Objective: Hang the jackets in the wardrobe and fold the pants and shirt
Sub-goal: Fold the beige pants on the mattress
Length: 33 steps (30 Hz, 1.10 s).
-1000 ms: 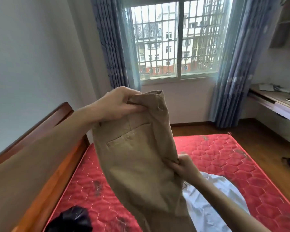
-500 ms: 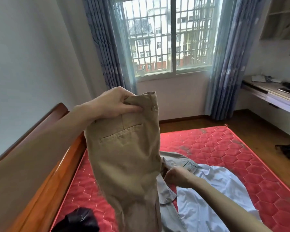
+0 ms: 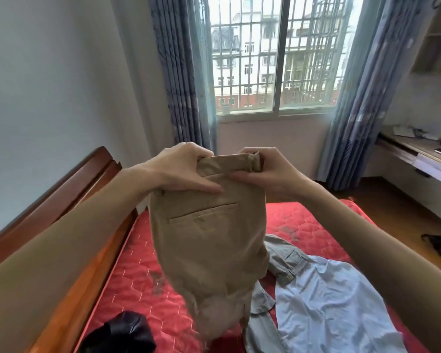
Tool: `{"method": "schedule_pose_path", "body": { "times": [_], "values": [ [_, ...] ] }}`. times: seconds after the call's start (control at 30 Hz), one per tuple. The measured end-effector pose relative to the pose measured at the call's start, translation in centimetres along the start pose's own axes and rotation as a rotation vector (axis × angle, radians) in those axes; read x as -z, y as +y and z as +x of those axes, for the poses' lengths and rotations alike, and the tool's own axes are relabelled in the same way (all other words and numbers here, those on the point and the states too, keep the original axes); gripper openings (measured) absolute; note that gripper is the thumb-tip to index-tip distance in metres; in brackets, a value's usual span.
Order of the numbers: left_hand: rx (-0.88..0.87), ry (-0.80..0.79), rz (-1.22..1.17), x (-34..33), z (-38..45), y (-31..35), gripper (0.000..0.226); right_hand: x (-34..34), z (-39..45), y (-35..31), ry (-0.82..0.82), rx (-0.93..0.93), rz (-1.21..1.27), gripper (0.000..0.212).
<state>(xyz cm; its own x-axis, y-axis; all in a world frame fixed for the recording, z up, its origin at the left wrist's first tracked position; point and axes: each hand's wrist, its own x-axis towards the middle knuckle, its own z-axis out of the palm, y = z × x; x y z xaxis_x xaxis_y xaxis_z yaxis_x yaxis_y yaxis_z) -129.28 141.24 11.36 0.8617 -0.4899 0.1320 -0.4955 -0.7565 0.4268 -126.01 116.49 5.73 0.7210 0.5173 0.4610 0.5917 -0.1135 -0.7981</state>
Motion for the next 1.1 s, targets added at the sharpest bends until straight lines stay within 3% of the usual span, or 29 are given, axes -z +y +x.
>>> {"method": "schedule_pose_path", "body": {
  "times": [0.17,0.3,0.4,0.5,0.6,0.63,0.73,0.93,1.1],
  "values": [
    [0.175,-0.262,-0.242,1.8,-2.8,-6.1,0.036,-0.2,1.3,0.9,-0.062,-0.22,0.036,0.024],
    [0.272,-0.551,-0.388,1.2,-2.9,-9.2,0.04,-0.3,2.5,2.6,-0.452,-0.533,0.202,0.039],
    [0.347,-0.605,-0.319,-0.3,-2.1,-10.8,0.042,-1.1,4.1,4.2,-0.584,-0.6,-0.037,0.031],
    [0.404,-0.429,-0.156,-1.4,0.7,-12.8,0.034,-2.0,7.1,6.3,-0.491,-0.521,-0.406,0.019],
    [0.387,-0.141,0.153,-1.7,4.8,-14.7,0.017,-3.1,11.0,8.6,-0.341,-0.348,-0.818,0.023],
    [0.376,-0.054,0.241,-1.7,6.1,-15.4,0.009,-3.2,12.5,9.4,-0.292,-0.331,-0.866,0.025],
    [0.362,0.12,0.395,-0.8,9.9,-18.3,0.022,-3.1,17.2,11.6,-0.164,-0.307,-0.951,0.012],
    [0.23,0.446,0.653,5.5,16.3,-21.7,0.019,-0.6,26.1,11.0,0.104,-0.126,-1.07,0.011],
    [0.153,0.599,0.749,8.3,19.4,-21.7,0.026,1.9,29.1,8.8,0.196,-0.01,-1.202,0.015]
  ]
}}
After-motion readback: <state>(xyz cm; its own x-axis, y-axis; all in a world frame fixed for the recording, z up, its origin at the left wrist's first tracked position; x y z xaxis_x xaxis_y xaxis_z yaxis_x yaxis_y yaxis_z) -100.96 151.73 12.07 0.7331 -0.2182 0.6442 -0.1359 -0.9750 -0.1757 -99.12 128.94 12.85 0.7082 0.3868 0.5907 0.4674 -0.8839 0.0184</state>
